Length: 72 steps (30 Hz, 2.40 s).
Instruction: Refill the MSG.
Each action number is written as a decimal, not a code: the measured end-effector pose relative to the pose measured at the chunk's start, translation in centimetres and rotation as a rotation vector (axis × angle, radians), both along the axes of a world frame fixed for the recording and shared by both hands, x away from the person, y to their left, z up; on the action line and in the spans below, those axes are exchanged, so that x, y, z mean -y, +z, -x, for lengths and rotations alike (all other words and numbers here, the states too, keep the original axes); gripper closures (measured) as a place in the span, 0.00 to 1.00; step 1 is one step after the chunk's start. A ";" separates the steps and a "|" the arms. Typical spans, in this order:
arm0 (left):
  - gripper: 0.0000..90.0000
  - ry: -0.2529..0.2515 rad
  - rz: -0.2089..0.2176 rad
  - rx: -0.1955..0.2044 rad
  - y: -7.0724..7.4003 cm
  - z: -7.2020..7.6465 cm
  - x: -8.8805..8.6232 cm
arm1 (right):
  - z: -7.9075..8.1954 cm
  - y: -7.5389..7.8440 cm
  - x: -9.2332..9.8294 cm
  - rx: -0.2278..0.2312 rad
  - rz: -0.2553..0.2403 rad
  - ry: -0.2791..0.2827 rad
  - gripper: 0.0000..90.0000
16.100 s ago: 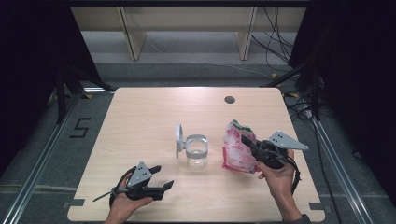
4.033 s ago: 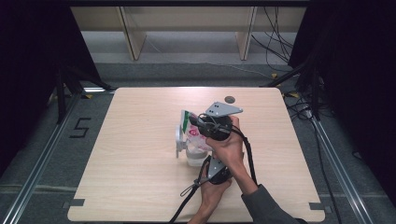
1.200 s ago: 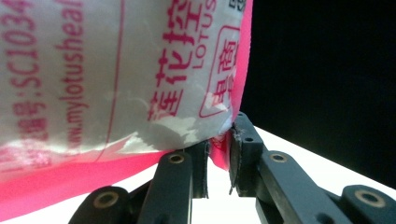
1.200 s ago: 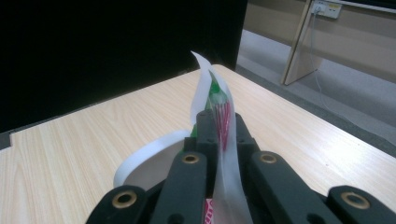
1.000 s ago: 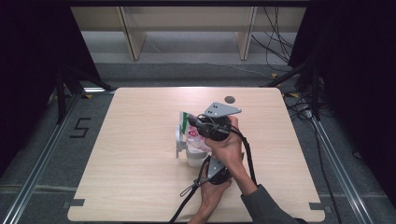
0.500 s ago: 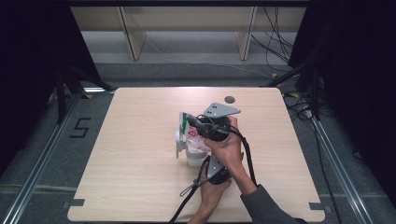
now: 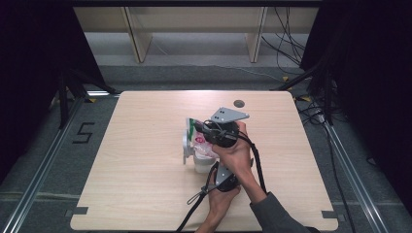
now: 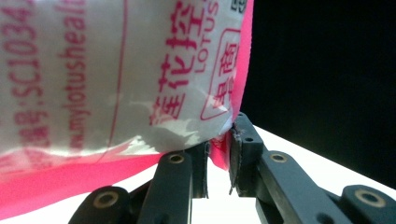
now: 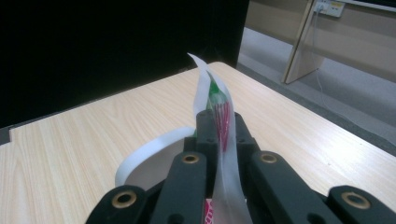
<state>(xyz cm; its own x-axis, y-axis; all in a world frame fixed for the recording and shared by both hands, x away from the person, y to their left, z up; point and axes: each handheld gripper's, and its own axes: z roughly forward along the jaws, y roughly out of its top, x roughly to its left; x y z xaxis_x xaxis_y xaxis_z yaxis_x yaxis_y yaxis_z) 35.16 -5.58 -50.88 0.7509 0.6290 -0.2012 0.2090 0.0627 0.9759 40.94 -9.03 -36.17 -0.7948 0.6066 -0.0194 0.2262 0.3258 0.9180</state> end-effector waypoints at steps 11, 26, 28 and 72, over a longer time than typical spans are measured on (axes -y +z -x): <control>0.88 -0.003 0.000 0.003 0.0 0.0 0.0 | 0.1 0.1 0.0 0.001 -0.019 -0.020 0.97; 0.88 -0.004 -0.001 -0.001 0.1 0.0 -0.1 | 0.0 0.1 0.0 0.000 -0.015 -0.011 0.97; 0.88 -0.004 0.011 0.001 0.1 0.0 0.0 | 0.1 0.2 0.1 0.000 -0.016 -0.012 0.97; 0.87 -0.002 -0.033 -0.009 -0.2 -0.1 -0.4 | 0.0 1.2 1.7 0.016 -0.058 0.029 0.99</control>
